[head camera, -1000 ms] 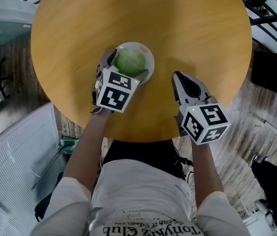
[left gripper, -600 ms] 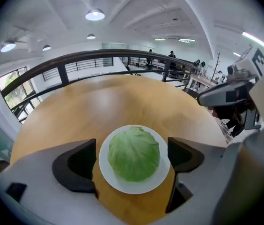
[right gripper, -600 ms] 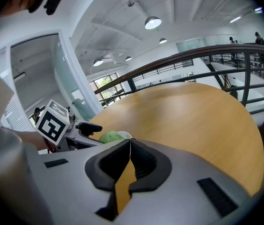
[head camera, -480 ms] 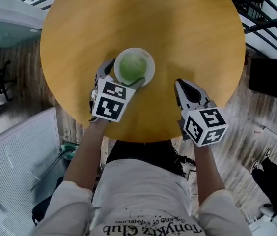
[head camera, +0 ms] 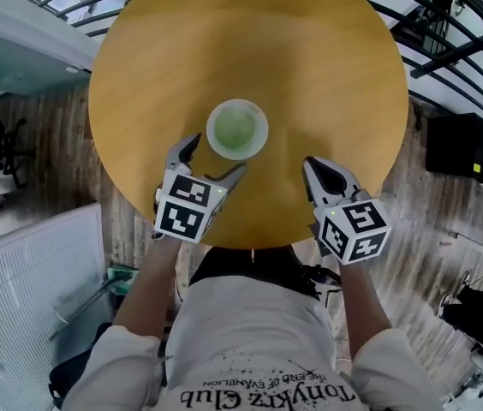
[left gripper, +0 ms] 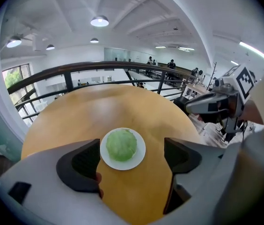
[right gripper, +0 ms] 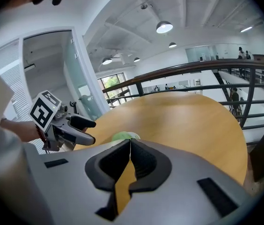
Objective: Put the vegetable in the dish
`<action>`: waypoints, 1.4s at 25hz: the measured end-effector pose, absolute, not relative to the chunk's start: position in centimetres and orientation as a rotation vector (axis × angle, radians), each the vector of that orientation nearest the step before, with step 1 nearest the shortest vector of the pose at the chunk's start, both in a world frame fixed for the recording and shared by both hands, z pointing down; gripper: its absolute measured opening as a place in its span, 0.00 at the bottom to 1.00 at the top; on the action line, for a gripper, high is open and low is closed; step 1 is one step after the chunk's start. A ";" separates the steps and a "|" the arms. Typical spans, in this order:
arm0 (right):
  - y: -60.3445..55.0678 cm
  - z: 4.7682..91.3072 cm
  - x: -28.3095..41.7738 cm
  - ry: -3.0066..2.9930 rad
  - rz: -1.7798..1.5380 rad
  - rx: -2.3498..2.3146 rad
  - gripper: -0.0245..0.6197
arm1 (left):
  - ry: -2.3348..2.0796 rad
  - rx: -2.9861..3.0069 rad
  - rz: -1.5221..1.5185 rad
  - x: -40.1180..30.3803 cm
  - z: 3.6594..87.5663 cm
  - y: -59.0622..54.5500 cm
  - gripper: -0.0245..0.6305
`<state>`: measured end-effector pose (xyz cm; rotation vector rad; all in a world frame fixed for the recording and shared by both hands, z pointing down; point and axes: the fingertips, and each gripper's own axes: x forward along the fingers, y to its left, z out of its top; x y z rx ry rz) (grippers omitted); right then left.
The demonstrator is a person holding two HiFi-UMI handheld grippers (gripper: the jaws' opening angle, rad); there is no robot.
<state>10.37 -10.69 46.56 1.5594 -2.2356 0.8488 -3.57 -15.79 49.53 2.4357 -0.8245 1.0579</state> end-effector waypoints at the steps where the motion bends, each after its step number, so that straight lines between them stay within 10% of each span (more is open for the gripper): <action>1: -10.4 46.0 10.2 -2.242 0.839 1.558 0.08 | -0.831 2.446 1.063 -3.9 48.9 -15.2 0.72; 19: -5.8 38.4 7.2 -2.335 0.730 1.524 0.08 | -0.900 2.475 0.816 -5.1 41.6 -5.9 0.17; 35: -7.3 36.9 7.2 -2.372 0.696 1.487 0.08 | -0.886 2.484 0.840 -3.7 40.8 -6.9 0.07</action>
